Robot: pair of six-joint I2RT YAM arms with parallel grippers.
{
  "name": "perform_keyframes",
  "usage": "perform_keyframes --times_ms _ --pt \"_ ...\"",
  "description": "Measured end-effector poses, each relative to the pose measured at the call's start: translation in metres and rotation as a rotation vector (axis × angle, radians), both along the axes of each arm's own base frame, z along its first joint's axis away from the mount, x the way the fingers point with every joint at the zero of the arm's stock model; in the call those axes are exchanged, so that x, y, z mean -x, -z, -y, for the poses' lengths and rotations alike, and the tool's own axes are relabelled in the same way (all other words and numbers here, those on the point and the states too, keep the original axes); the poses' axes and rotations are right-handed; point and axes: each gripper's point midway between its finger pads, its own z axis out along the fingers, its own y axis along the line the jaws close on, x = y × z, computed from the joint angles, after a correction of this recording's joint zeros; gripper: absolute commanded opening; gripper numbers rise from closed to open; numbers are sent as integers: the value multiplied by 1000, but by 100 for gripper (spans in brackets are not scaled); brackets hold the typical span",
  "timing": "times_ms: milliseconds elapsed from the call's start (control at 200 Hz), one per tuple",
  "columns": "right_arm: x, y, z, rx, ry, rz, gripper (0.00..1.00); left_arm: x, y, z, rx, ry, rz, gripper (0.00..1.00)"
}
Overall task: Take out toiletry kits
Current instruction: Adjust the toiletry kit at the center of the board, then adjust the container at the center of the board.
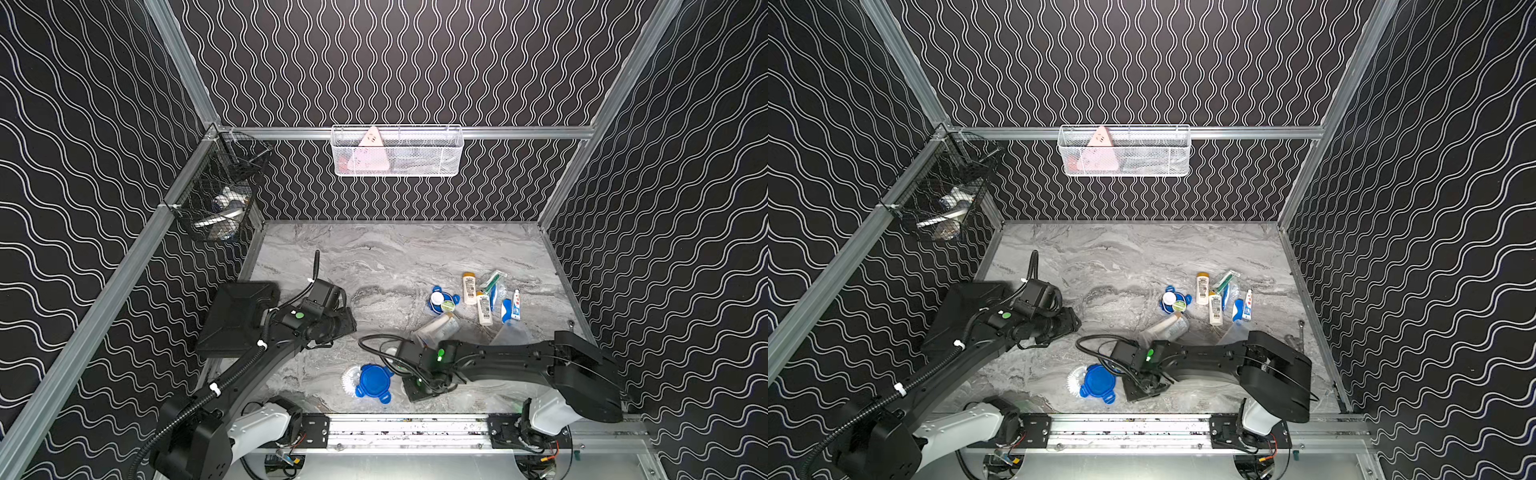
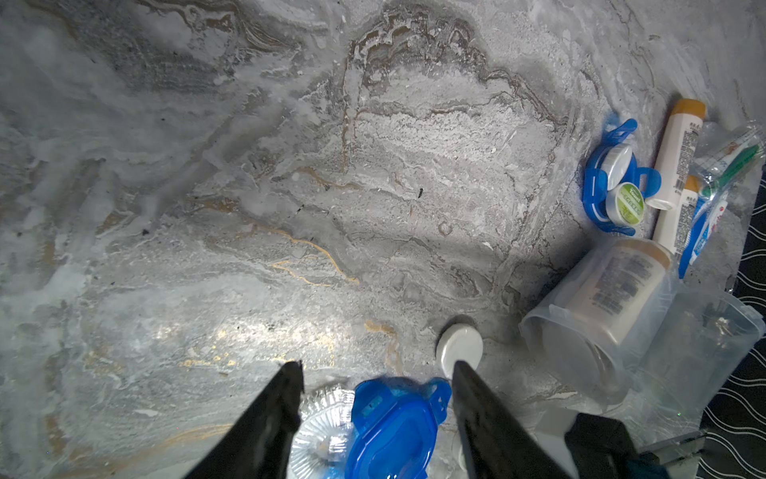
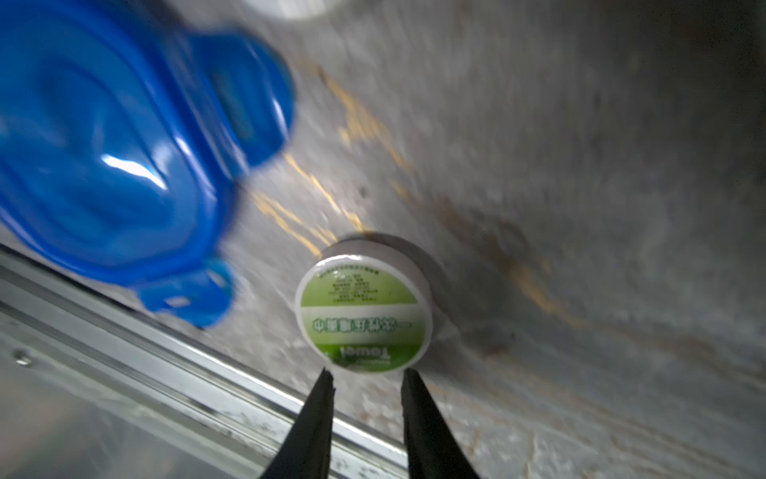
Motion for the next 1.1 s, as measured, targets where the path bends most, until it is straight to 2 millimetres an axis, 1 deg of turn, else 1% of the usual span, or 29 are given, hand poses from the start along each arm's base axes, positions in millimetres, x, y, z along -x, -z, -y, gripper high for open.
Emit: perform_keyframes --times_ms 45,110,145,180,245,290,365,420,465,505,545,615,680,715,765,856,946,1021,1101 --pt "-6 -9 -13 -30 -18 16 44 0 1 0 0 0 -2 62" --pt "-16 -29 -28 -87 -37 52 58 -1 1 2 6 6 3 61" --pt "-22 -39 -31 -113 -38 73 65 -1 2 5 12 13 6 60" --pt "-32 -51 -27 -134 -16 102 70 0 3 9 16 27 8 59" --pt "-57 -76 -10 -172 48 173 74 7 5 26 35 86 13 56" --pt "-78 -93 9 -197 121 219 76 14 5 43 56 141 23 54" --pt "-118 -115 51 -219 273 285 76 32 6 78 109 249 50 50" --pt "-146 -121 80 -220 376 306 75 50 8 105 153 334 63 47" --pt "-166 -120 103 -215 452 297 73 67 9 128 188 410 72 45" --pt "-180 -116 119 -208 505 279 73 78 8 145 213 459 82 43" --pt "-189 -110 130 -210 539 247 72 91 6 167 239 526 92 41" --pt "-203 -96 147 -212 592 193 70 106 6 199 250 609 92 38" --pt "-213 -84 157 -214 627 154 68 112 5 227 258 659 96 35" --pt "-216 -78 158 -225 631 131 67 110 6 238 259 668 100 34" --pt "-218 -70 159 -246 637 107 67 105 13 253 249 669 99 32" --pt "-217 -63 157 -298 640 74 62 96 30 263 200 650 78 30" --pt "-216 -61 149 -363 622 53 59 83 45 264 138 617 66 29" --pt "-210 -59 138 -407 608 29 58 70 56 255 87 574 54 29" --pt "-201 -55 134 -438 606 12 55 55 63 240 41 521 44 30"
